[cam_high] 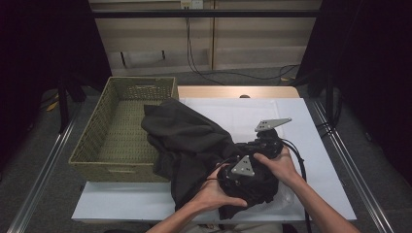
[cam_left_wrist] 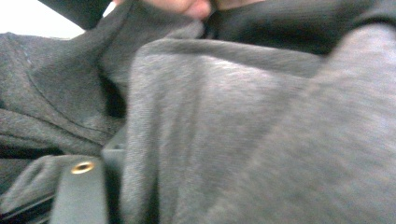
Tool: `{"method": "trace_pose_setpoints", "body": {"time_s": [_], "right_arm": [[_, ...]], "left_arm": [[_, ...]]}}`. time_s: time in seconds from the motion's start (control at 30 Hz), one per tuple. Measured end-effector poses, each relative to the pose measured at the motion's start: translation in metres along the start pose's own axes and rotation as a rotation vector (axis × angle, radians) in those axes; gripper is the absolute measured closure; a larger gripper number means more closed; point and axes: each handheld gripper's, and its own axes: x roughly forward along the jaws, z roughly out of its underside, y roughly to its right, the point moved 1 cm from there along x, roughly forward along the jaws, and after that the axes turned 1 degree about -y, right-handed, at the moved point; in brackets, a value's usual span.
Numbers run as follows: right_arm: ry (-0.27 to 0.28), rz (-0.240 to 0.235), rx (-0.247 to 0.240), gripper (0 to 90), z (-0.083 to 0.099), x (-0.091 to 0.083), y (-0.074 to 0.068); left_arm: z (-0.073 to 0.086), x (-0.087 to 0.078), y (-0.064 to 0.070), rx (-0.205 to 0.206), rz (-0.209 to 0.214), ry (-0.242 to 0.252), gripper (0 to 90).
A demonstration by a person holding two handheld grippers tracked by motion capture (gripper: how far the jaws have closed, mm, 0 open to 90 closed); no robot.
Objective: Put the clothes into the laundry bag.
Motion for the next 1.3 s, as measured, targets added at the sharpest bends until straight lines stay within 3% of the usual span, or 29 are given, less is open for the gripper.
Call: {"method": "trace_pose_setpoints", "body": {"time_s": [0.03,0.13,0.17,0.43,0.47,0.53,0.67,0.83,0.93,1.0,1.1,1.17,1.23,1.3], "right_arm": [[0.0,0.002,0.001,90.0,0.0,0.0,0.001],[-0.002,0.001,0.008,90.0,0.001,0.0,0.003],[-0.001,0.002,0.013,90.0,0.002,-0.001,0.003],[0.003,0.001,0.018,90.0,0.002,-0.002,0.005],[0.003,0.001,0.017,90.0,0.002,-0.002,0.005],[0.004,0.003,0.021,90.0,0.002,-0.002,0.006],[0.007,0.001,0.019,90.0,0.002,-0.002,0.007],[0.004,0.004,0.019,90.0,0.002,-0.002,0.007],[0.002,0.004,0.02,90.0,0.002,-0.002,0.006],[0.002,0.004,0.019,90.0,0.002,-0.003,0.006],[0.0,0.002,0.021,90.0,0.002,-0.003,0.006],[-0.002,0.001,0.025,90.0,0.002,-0.003,0.006],[-0.003,-0.002,0.027,90.0,0.002,-0.002,0.007],[-0.005,-0.003,0.027,90.0,0.002,-0.002,0.007]], "left_arm": [[-0.001,-0.002,0.0,-0.001,0.011,0.012,25.2],[-0.004,-0.012,0.001,-0.056,0.05,0.051,19.2],[-0.005,-0.016,0.003,-0.051,0.052,0.062,17.9],[-0.009,-0.061,0.008,-0.075,0.036,0.157,10.5],[-0.009,-0.069,0.007,-0.079,0.035,0.191,9.8],[-0.007,-0.082,0.005,-0.068,-0.018,0.214,10.1],[-0.004,-0.11,-0.009,-0.105,-0.08,0.244,8.9],[-0.003,-0.144,-0.023,-0.091,-0.17,0.254,14.3],[0.001,-0.163,-0.034,-0.103,-0.244,0.24,16.0],[0.006,-0.178,-0.044,-0.13,-0.276,0.242,16.5],[0.014,-0.202,-0.059,-0.15,-0.363,0.232,18.6],[0.021,-0.217,-0.07,-0.177,-0.391,0.25,17.7],[0.029,-0.228,-0.081,-0.199,-0.451,0.225,15.3],[0.038,-0.234,-0.095,-0.242,-0.463,0.144,10.1]]}}
